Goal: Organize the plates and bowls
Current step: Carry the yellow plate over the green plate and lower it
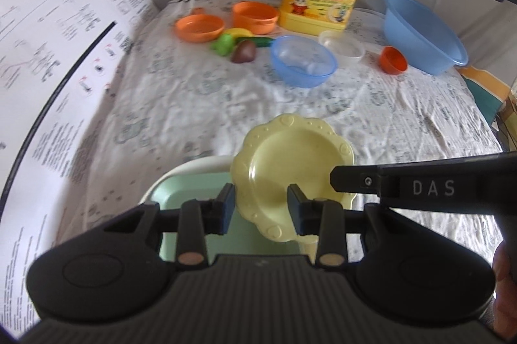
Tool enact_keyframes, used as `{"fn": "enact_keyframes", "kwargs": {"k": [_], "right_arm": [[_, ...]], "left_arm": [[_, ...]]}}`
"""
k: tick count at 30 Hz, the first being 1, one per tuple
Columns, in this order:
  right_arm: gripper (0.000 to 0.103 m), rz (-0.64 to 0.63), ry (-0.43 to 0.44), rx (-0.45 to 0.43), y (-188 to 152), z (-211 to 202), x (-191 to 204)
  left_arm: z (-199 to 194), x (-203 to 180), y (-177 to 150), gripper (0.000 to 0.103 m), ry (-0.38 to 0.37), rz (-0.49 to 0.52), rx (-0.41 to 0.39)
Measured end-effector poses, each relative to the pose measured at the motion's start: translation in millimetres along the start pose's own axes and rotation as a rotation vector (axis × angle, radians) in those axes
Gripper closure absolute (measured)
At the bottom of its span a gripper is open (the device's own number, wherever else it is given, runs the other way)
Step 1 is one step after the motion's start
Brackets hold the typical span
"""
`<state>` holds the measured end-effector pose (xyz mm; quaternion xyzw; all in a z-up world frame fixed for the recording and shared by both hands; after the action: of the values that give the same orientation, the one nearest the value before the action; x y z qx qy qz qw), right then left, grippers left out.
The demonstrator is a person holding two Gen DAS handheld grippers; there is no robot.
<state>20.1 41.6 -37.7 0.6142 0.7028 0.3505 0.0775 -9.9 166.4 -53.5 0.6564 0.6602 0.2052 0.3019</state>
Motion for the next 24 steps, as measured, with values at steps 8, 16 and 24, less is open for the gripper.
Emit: {"fn": "enact_keyframes", "kwargs": {"k": [8, 16, 24], "right_arm": [[0.084, -0.047, 0.021, 0.082, -18, 21, 26], [0.084, -0.043, 0.024, 0.142, -29, 41, 32], [0.084, -0.038, 0.027, 0.171, -31, 52, 31]], "left_arm": [[-2, 28, -22, 0.067, 0.028, -0.039, 0.039], [3, 38, -34, 0.066, 0.032, -0.041, 0.07], [12, 44, -38, 0.066, 0.028, -0.054, 0.092]]}}
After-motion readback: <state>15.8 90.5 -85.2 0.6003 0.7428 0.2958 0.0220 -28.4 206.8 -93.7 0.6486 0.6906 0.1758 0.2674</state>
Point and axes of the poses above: each gripper's, at about its wrist camera, not at the fingertips, and z roughly the way its jaws point, x to its left, y to its top, the point moved 4 cm from there along z, roughly the way its jaws point, and after that the axes turned 7 degrees about -x, right-handed, at the moved point
